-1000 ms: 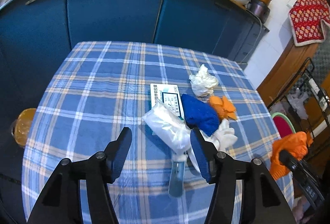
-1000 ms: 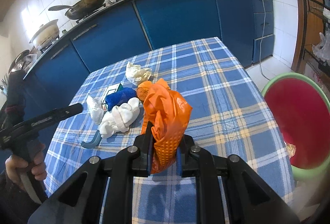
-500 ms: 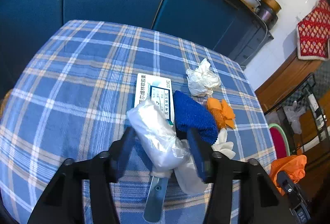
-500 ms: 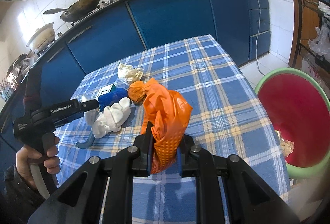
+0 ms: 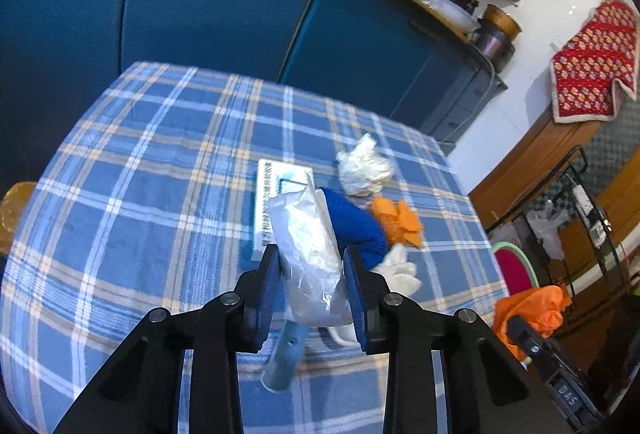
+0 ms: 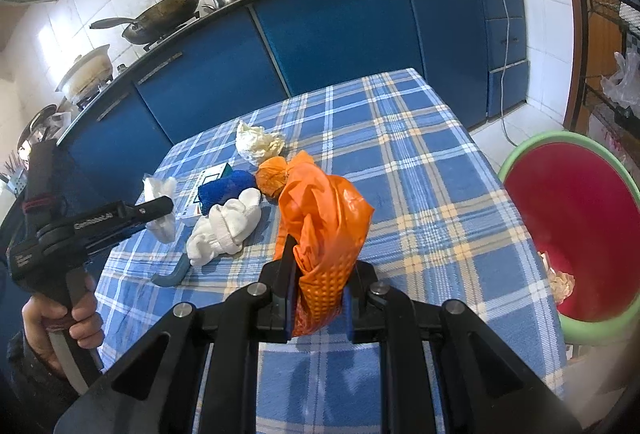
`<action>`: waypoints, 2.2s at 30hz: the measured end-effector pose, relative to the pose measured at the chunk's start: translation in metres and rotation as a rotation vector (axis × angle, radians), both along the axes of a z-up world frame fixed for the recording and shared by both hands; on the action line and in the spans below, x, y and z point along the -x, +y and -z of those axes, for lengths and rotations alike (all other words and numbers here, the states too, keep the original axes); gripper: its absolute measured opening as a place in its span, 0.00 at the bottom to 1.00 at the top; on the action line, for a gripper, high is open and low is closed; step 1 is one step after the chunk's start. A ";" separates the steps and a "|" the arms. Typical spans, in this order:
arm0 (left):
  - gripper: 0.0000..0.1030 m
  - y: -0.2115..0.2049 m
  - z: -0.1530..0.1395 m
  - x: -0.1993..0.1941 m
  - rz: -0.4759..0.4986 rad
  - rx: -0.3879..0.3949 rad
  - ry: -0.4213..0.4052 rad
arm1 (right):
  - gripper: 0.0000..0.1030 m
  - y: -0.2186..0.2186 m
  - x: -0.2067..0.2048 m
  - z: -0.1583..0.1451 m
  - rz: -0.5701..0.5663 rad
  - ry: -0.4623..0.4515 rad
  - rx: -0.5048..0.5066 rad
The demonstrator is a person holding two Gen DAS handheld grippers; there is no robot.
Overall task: Collect trash
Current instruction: 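Carry the plastic bag and orange mesh bag over the red bucket, then open both tools to drop the bags into the bucket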
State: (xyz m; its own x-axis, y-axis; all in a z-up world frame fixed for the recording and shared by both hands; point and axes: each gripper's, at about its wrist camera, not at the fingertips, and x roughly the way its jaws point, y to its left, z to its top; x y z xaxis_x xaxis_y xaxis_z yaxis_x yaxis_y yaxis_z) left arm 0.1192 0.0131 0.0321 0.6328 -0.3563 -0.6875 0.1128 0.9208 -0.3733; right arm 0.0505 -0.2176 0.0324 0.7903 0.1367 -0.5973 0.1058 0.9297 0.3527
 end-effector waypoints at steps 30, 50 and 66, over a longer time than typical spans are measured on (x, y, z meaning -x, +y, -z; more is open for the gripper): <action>0.32 -0.132 -0.030 0.041 0.294 -0.132 -0.062 | 0.20 -0.064 0.048 -0.017 0.137 0.012 0.055; 0.32 -0.252 -0.029 0.049 0.504 -0.191 -0.081 | 0.20 -0.139 0.081 -0.004 0.286 0.018 0.015; 0.32 -0.332 0.003 0.041 0.631 -0.175 -0.057 | 0.23 -0.195 0.091 0.034 0.399 0.095 -0.050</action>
State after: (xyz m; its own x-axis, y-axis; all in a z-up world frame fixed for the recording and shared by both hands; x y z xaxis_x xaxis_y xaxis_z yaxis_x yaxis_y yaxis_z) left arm 0.0785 -0.3190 0.0292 0.3757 -0.5568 -0.7408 0.6664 0.7178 -0.2015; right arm -0.0406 -0.4123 -0.0019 0.7290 -0.1382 -0.6704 0.4884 0.7913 0.3679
